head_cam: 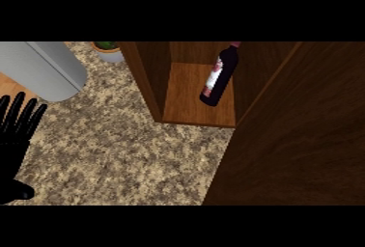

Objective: Pick up the wine, place it into the cabinet and close the cabinet

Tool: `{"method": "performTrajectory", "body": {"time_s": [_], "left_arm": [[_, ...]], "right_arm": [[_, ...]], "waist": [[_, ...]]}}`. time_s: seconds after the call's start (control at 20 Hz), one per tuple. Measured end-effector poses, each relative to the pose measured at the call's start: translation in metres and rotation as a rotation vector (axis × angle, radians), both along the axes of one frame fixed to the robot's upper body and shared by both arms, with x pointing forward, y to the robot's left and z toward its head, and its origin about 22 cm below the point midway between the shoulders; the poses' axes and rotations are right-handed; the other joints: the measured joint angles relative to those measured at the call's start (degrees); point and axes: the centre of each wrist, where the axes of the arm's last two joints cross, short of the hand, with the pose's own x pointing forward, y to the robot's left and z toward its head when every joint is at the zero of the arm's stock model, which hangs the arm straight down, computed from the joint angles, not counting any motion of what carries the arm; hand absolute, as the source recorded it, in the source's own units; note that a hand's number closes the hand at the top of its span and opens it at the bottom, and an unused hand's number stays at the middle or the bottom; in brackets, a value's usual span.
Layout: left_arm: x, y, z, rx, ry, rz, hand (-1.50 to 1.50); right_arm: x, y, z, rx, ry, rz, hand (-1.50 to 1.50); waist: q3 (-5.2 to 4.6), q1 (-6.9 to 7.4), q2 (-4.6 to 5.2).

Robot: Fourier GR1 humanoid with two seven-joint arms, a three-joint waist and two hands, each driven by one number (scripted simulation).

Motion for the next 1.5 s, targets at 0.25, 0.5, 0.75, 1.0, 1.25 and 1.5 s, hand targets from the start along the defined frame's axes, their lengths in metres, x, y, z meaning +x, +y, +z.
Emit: {"method": "performTrajectory", "body": {"time_s": [0.25,0.5,0.75,1.0,1.25,1.5], "left_arm": [[0.003,0.002,0.002,0.003,0.005,-0.005,-1.50],[0.002,0.009,-0.001,-0.002,0.009,0.018,-1.50],[0.001,0.017,-0.002,-0.004,0.012,0.032,-1.50],[-0.004,0.030,-0.002,0.004,0.010,0.050,-1.50],[-0.002,0.033,-0.006,0.010,0.010,0.063,-1.50],[-0.001,0.029,-0.004,0.011,0.010,0.070,-1.50]], "right_arm": [[0.021,0.047,0.013,0.080,0.047,0.070,1.50],[0.056,0.104,0.039,0.099,0.089,0.085,1.50],[0.092,0.147,0.062,0.114,0.122,0.065,1.50],[0.130,0.162,0.067,0.147,0.177,0.053,1.50],[0.159,0.161,0.060,0.181,0.242,0.019,1.50],[0.183,0.151,0.040,0.171,0.263,-0.030,1.50]], "waist": [[0.07,-0.06,-0.21],[0.25,-1.02,-0.37],[0.40,-1.83,-0.44],[0.48,-2.62,-0.48],[0.51,-3.22,-0.52],[0.52,-3.60,-0.64]]}}
